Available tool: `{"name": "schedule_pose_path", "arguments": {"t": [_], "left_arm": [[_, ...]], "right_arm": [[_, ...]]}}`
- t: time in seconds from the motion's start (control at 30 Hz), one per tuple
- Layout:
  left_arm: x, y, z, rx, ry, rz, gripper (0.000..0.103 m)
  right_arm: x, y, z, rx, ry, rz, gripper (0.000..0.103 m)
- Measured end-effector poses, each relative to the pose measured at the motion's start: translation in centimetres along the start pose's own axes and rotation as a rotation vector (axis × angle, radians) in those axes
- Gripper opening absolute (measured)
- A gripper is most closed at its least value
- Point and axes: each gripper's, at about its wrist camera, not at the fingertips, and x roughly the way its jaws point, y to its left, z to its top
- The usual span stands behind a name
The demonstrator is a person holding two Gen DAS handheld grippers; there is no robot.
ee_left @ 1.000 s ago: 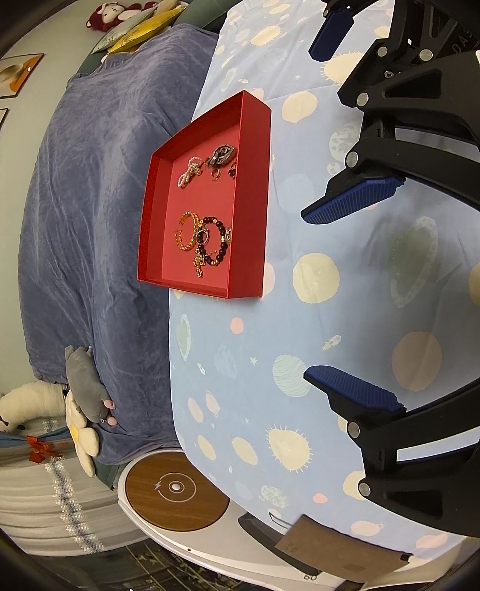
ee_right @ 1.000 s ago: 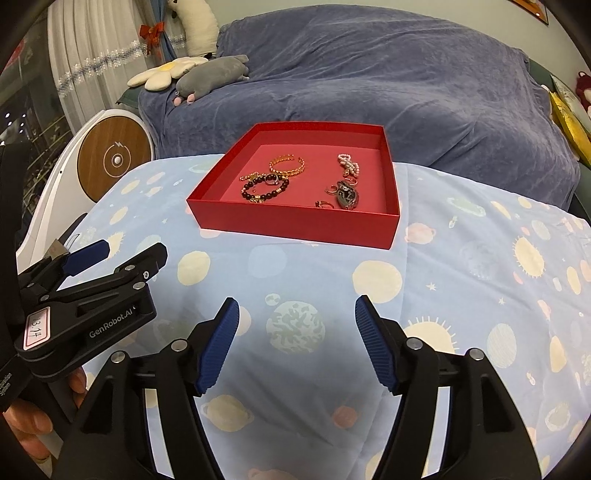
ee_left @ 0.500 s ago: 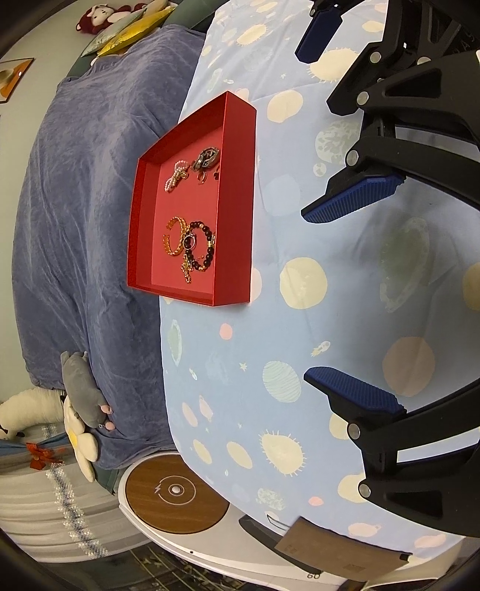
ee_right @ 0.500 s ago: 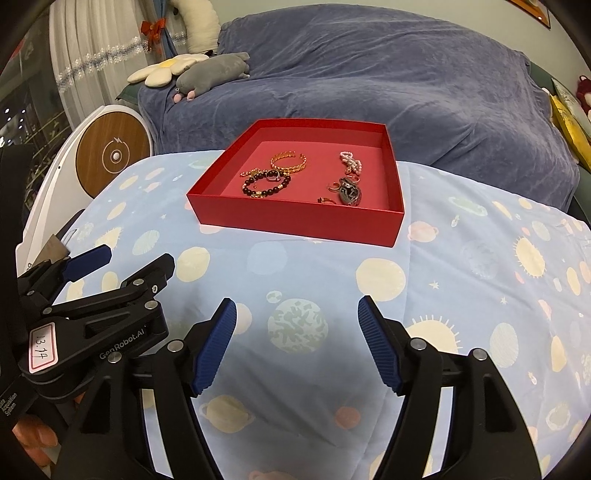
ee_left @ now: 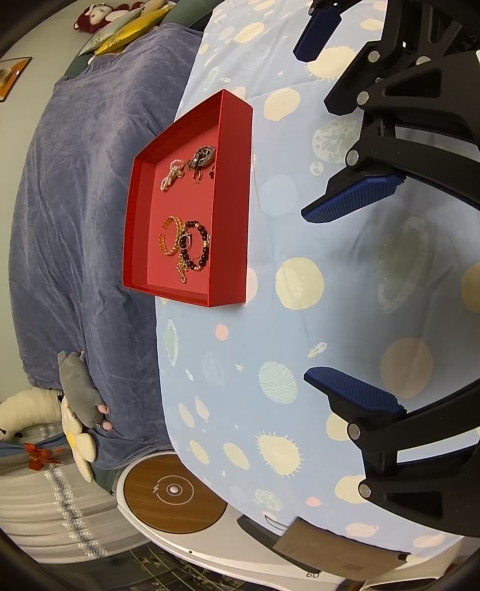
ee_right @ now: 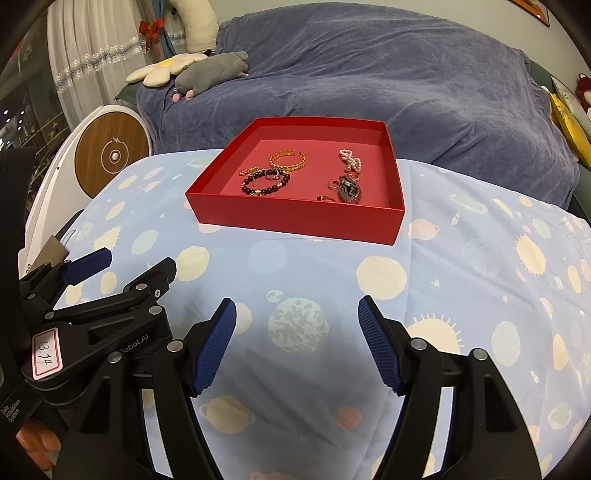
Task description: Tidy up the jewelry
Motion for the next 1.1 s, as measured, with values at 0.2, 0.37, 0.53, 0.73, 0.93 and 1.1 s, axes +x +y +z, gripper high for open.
{"name": "schedule_pose_path", "arguments": {"t": [0.2,0.37,0.53,0.73,0.93,1.1], "left_arm": [[-0.02,0.06,-0.11,0.000,0.000,0.003,0.078],[-0.06,0.04,-0.13,0.000,-0.002,0.006,0.078],[-0.07,0.07,-0.24,-0.001,-0.003,0.011,0.078],[-0.10,0.06,-0.26,0.000,-0.005,0.017,0.078],[-0.11,0.04,-0.23,0.001,-0.005,0.019,0.078],[-0.11,0.06,-0.24,0.000,-0.005,0.018,0.078]], "right_arm": [[0.03,-0.05,0.08,0.001,-0.001,-0.003,0.068],[0.04,-0.06,0.07,0.002,-0.001,-0.002,0.068],[0.04,-0.13,0.04,0.002,-0.001,-0.004,0.068],[0.04,-0.15,0.04,0.003,-0.002,-0.004,0.068],[0.20,-0.26,-0.02,0.002,-0.002,-0.009,0.068],[0.17,-0.23,0.00,0.002,-0.002,-0.009,0.068]]}}
